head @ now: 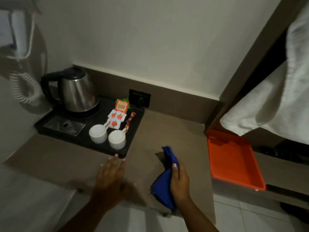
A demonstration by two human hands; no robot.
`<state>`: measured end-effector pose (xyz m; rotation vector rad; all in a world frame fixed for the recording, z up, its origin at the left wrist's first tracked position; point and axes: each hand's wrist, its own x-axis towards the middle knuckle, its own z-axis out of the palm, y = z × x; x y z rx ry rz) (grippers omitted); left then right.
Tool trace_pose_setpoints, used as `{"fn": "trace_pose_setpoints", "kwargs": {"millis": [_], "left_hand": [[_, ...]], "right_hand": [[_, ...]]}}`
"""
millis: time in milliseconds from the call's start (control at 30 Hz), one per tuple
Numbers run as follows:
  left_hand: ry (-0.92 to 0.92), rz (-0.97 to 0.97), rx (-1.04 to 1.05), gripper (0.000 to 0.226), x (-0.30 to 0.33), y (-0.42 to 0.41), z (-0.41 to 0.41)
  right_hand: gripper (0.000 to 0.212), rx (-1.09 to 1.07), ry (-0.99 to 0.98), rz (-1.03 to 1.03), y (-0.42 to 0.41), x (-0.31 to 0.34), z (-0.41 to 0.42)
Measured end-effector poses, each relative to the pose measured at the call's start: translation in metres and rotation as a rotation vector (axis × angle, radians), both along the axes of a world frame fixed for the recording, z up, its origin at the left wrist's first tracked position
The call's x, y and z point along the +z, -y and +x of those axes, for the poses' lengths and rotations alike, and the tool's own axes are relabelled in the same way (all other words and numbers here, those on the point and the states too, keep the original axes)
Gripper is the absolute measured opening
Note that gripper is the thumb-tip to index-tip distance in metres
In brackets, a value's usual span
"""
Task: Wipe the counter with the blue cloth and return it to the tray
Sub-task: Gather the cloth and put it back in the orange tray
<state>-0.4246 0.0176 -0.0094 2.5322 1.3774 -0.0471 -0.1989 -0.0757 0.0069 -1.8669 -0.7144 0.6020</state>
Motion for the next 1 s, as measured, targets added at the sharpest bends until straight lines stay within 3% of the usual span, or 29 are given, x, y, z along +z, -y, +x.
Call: {"fn": "trace_pose_setpoints", "kwargs": {"millis": [100,267,433,600,733,833,1000], "left_hand": [[0.047,0.031,-0.142,0.103,0.019,-0.006,0.053],[0.098,0.026,-0.332,0.103,0.037,-0.002,0.185],[0.110,0.079,-0.511,0.091,0.033,0.025,0.329],[-0.061,0.007,-0.507,0.107,-0.009,0.030,0.434],[-0.251,0.034,-0.540,0.131,-0.043,0.031,0.462],[-0.278,0.011,-0.496,0.133,-0.050,0.033,0.464],[-0.266,0.004,-0.480,0.135,-0.051,0.029,0.466]], "right_hand": [[0.037,-0.236,-0.216,0.065,0.022,0.016,0.037],[0.040,-0.364,-0.155,0.106,0.079,0.051,0.151],[0.044,-0.225,0.067,-0.049,0.105,0.047,0.289],[0.053,0.048,0.330,-0.282,0.052,-0.016,0.379],[0.083,0.237,0.535,-0.675,0.036,-0.092,0.399],[0.089,0.200,0.630,-0.692,0.039,-0.117,0.399],[0.095,0.263,0.580,-0.697,0.034,-0.112,0.400]]}}
